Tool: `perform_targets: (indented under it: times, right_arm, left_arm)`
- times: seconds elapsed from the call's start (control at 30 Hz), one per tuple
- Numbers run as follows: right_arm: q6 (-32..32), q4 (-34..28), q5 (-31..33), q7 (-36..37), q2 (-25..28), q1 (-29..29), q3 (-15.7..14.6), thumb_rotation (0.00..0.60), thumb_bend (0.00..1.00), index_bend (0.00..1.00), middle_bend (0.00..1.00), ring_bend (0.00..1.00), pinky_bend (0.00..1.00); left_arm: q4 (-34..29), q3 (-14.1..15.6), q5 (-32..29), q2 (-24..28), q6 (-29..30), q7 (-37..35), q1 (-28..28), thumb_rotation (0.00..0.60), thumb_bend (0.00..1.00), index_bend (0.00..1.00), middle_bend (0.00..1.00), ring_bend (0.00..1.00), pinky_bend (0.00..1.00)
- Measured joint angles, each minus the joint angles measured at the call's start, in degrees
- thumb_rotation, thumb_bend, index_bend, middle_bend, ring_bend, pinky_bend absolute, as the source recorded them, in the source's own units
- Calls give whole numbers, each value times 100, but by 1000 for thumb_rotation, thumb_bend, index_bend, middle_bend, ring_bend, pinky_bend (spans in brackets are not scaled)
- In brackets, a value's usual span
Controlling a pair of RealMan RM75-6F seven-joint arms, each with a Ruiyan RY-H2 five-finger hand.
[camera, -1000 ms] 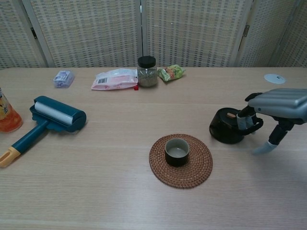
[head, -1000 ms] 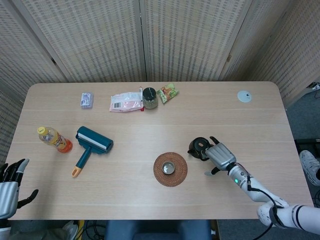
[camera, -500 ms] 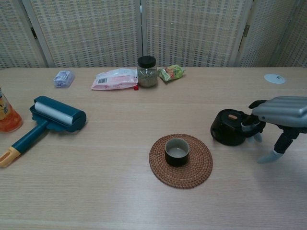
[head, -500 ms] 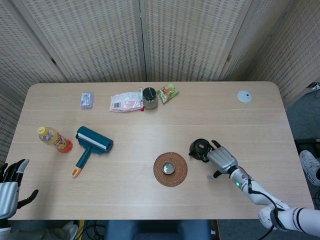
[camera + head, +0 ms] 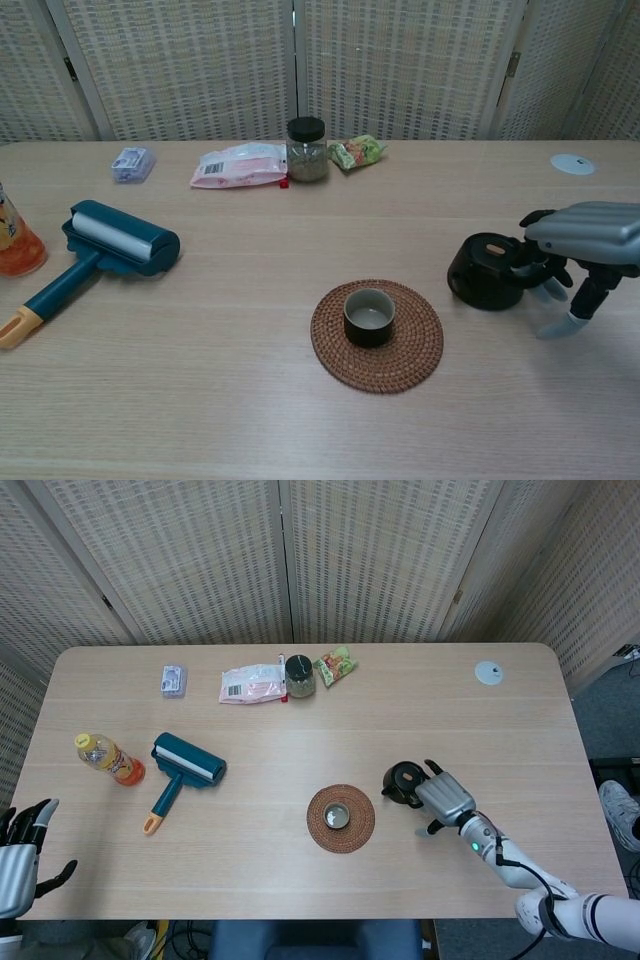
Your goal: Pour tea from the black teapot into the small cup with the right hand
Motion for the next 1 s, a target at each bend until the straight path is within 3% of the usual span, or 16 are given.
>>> perform_targets:
  times: [0.37,0.67,1.0]
  right_arm:
    - [-186,145,-114,378,-44,93,87,437,0,766,748,659,0]
    - [-235,298,-287,690,-76,131,149,330,0,840,798,706,0]
    - [-222,508,-281,882,-173,191,310,324,0,996,934,802,0]
  left_arm:
    - [8,4,0,-7,6,10,13,600,203,112,100,120,32]
    - [1,11,-2,-15,-6,16,15,600,203,112,100,120,30]
    - [-1,16,12,-35,-28,30,2,600,203,112,100,120,26]
